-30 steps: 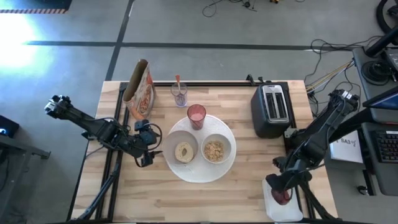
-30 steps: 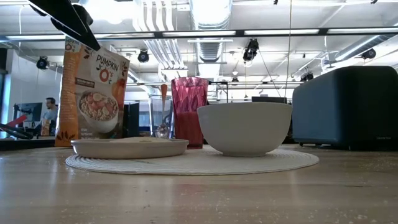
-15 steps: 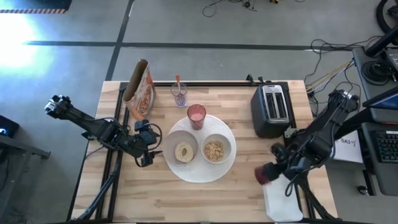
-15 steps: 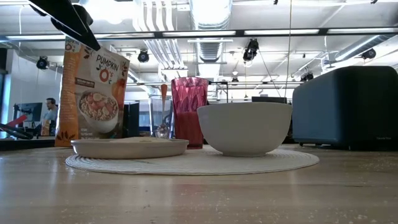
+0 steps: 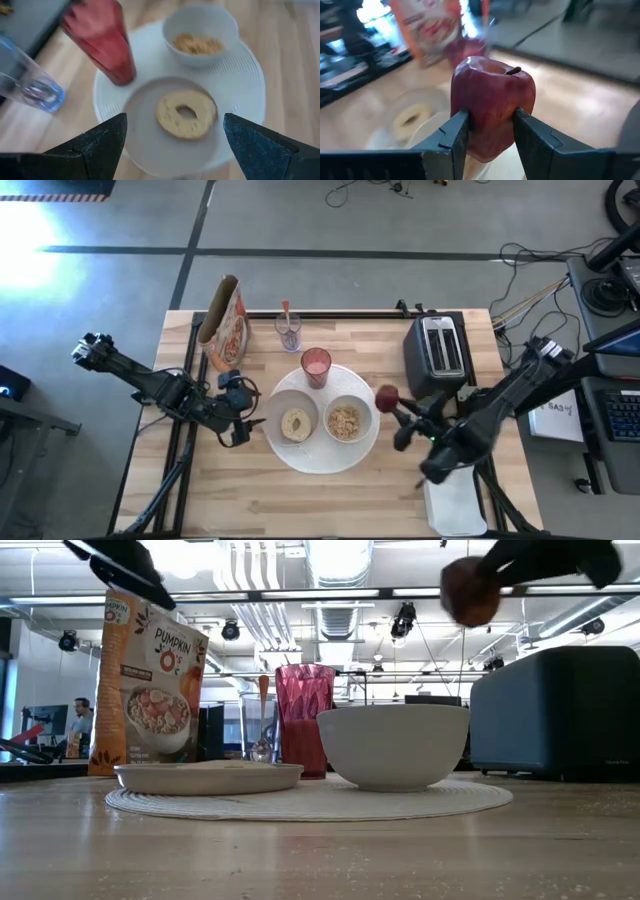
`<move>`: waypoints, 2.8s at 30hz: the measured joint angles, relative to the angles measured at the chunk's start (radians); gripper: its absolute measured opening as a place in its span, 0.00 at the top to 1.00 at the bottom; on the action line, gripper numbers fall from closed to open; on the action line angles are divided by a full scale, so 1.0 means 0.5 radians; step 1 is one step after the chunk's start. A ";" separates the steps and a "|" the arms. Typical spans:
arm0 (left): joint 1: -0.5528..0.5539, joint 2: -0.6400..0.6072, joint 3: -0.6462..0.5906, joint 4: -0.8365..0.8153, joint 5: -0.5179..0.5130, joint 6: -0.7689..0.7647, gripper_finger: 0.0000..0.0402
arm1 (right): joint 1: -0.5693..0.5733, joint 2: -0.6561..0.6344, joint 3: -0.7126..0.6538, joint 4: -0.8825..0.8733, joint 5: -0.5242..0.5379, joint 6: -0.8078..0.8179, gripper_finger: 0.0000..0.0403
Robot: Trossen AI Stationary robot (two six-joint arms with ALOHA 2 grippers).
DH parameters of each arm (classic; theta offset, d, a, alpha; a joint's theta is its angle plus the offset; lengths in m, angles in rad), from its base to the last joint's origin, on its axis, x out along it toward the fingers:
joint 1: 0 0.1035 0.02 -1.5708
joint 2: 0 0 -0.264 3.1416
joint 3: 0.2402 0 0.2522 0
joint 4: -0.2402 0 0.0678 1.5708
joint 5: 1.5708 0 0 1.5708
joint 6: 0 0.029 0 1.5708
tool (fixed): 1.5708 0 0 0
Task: Arrange a breakfast setting
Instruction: Put the red apple on the white table mat
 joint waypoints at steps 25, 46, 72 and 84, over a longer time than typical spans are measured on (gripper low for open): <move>0.002 -0.002 0.000 0.045 -0.458 -0.124 0.22 | -1.056 0.801 -0.003 1.016 0.042 -0.519 0.67; 0.002 -0.002 0.000 0.060 -0.491 -0.181 0.22 | -1.077 0.800 -0.004 1.390 -0.407 -1.284 0.67; 0.002 -0.002 0.000 0.004 -0.496 -0.167 0.22 | -1.077 0.951 -0.006 1.612 -0.549 -1.259 0.67; 0.002 -0.002 0.000 -0.008 -0.496 -0.167 0.22 | -1.076 1.030 -0.006 1.774 -0.595 -1.255 0.67</move>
